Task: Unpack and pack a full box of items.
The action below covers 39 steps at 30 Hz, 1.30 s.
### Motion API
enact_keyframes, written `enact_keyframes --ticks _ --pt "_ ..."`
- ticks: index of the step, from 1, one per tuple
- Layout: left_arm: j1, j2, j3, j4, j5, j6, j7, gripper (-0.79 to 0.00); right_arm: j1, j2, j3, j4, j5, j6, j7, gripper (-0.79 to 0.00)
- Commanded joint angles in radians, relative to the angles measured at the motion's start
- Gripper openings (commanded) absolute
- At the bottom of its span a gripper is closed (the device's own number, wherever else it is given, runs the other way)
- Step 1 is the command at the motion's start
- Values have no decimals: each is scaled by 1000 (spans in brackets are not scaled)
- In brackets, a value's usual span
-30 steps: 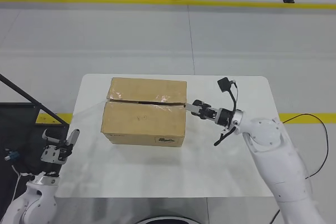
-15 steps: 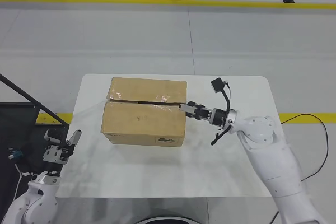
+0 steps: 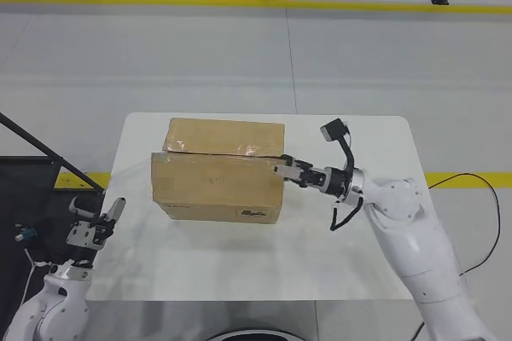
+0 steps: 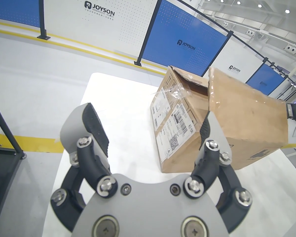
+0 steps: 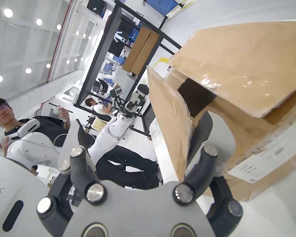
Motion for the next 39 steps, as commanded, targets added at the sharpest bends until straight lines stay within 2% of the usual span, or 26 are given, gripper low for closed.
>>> enact_keyframes --ticks 1,11,20,31,37,39 --pt "-3 -1 2 -1 1 -3 -1 0 -9 3 6 -17 13 -20 21 0" --pt "-19 -3 2 -11 -43 -39 -23 0 -89 27 42 -153 11 -95 142 0" --pt "-31 -5 -7 -39 -53 -80 3 0 -149 48 38 -251 -129 -121 214 0" --pt "-26 2 11 -50 80 -195 -62 0 -161 55 -35 -265 -267 -95 215 0" --pt "-30 7 25 -24 164 -234 -97 0 -148 57 -57 -261 -282 -106 210 0" --pt "-35 9 29 -15 185 -246 -105 0 -146 58 -46 -266 -261 -97 172 0"
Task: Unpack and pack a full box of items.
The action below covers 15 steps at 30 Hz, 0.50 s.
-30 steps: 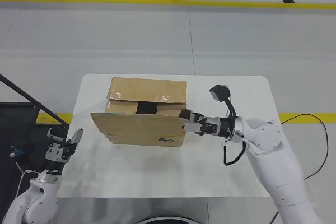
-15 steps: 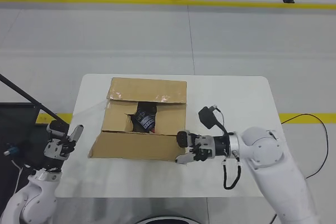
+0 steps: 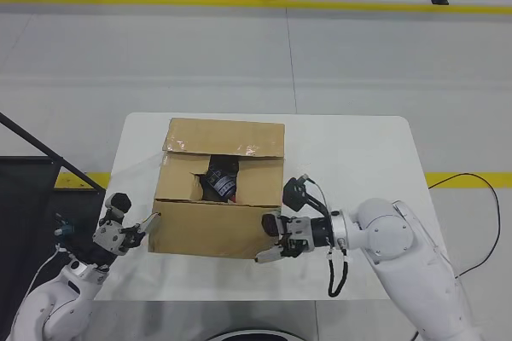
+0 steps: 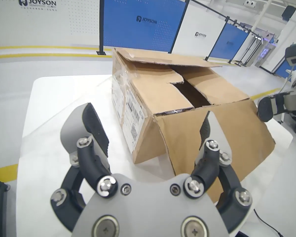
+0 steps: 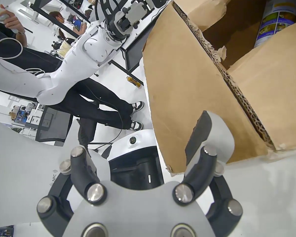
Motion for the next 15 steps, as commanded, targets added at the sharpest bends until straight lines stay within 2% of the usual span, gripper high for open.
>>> enact_keyframes --ticks 1,5,9,15 --pt "-3 1 3 8 17 -5 -5 0 1 1 15 -5 36 9 -42 0" --pt "-8 2 7 17 30 -1 -4 0 15 3 53 -11 131 55 -93 0" --pt "-7 4 8 17 48 -10 -1 0 43 1 73 -3 237 159 -127 0" --pt "-5 5 9 18 55 -12 4 0 43 1 73 -3 237 159 -127 0"
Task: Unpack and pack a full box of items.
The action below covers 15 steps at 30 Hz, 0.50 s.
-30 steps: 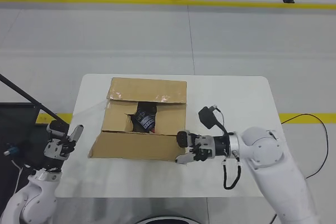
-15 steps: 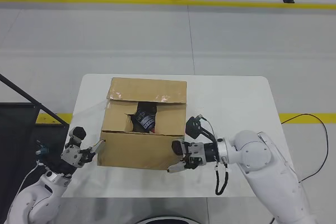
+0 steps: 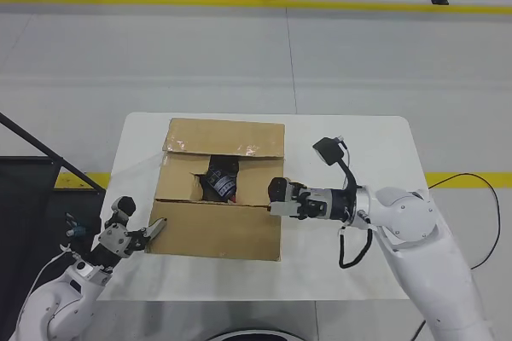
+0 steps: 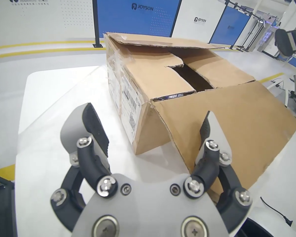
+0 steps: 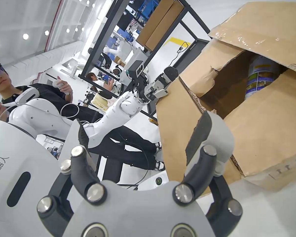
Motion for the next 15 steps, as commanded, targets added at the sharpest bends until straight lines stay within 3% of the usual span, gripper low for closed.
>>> enact_keyframes --ticks 1,11,15 --pt "0 0 0 0 0 0 0 0 0 0 0 0 0 0 0 0" --pt "0 0 0 0 0 0 0 0 0 0 0 0 0 0 0 0" --pt "-2 -1 -1 0 -4 10 3 0 13 -7 1 47 109 55 -63 0"
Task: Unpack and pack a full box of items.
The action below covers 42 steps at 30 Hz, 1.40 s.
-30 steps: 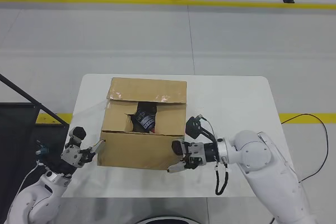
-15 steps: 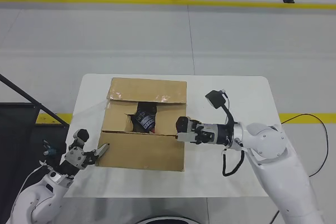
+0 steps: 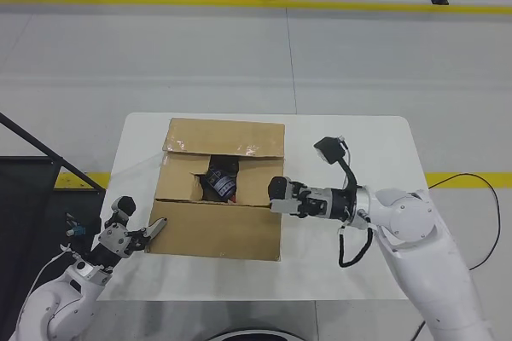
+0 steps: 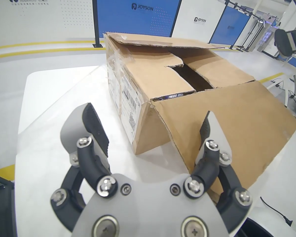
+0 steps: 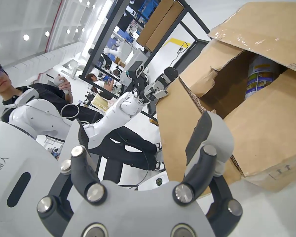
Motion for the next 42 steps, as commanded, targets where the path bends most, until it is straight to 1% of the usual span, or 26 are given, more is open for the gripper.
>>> enact_keyframes --ticks 1,8,11,17,22,32,42 --pt "-2 -2 0 0 -13 23 11 0 22 -4 -3 35 58 56 -22 0" --pt "15 -4 -7 2 -42 30 61 0 124 -19 -40 202 188 248 -13 0" --pt "20 -4 -6 0 -41 27 73 0 173 -29 -67 277 220 289 -11 0" --pt "22 -4 2 -2 -27 21 86 0 253 -48 -130 385 218 356 6 0" --pt "22 -5 7 -1 -19 30 100 0 291 -61 -160 460 234 362 20 0" --pt "27 -5 9 -3 -9 29 112 0 342 -86 -195 570 275 347 4 0" --pt "28 -5 12 -2 -8 34 106 0 398 -118 -210 638 349 253 -13 0"
